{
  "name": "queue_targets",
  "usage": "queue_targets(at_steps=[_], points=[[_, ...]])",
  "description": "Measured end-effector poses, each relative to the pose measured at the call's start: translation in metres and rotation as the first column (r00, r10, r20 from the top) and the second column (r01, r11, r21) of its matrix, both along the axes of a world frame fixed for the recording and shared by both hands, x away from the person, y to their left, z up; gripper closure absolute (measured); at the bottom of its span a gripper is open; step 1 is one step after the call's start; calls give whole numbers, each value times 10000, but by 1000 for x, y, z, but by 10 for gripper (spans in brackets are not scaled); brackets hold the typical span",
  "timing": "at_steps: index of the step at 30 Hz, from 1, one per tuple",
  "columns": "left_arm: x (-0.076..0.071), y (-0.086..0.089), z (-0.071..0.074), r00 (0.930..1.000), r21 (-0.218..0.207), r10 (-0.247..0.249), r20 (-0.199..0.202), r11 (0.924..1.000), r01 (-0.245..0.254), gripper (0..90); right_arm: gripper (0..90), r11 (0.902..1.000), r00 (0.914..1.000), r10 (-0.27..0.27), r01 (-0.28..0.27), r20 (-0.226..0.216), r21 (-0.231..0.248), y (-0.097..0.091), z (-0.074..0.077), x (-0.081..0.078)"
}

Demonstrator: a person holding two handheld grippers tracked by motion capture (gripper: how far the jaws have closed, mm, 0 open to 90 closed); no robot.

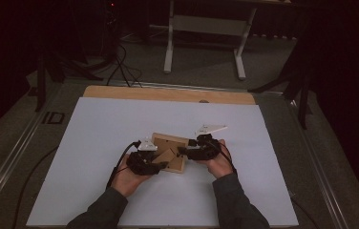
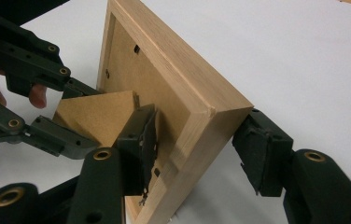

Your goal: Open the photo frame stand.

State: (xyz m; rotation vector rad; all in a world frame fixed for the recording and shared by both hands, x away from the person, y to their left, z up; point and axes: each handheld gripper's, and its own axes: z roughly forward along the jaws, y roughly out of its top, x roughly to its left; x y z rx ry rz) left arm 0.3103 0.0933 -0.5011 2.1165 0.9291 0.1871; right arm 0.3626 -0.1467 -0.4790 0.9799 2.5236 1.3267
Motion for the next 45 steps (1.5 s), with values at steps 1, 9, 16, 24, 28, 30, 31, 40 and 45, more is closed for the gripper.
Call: queue_targets(at_steps=[1,9,16,24,28,30,31,40,45], points=[[-1,-1,0,10000,55,-20,73,10000,20,609,487,10000,10000,23,-23,14,11,0,0,0],[-3,-3,1,9993,242,-118,362,9996,109,632,487,10000,9999,43,-43,132,-28,1,2,-1],[2,-7,4,9987,412,-56,501,9991,35,649,492,9999,9996,-91,93,270,-97,0,6,0],[10,-9,2,9975,555,243,670,9981,-281,664,497,9998,9983,-146,155,572,-151,2,13,1],[14,-10,-2,9970,453,265,731,9985,-299,673,497,9995,9973,-253,267,695,-189,4,14,3],[15,-10,-3,9958,522,279,874,9981,-325,676,497,9995,9971,-261,274,709,-182,4,15,4],[15,-11,-3,9954,551,309,911,9978,-360,676,497,9995,9970,-262,276,733,-183,5,15,4],[15,-11,-10,9938,904,370,1052,9948,-466,697,497,9998,9962,-1,19,869,-215,12,17,3],[15,-8,-11,9948,635,408,930,9969,-468,702,494,9996,9955,106,-80,942,-278,14,17,0]])
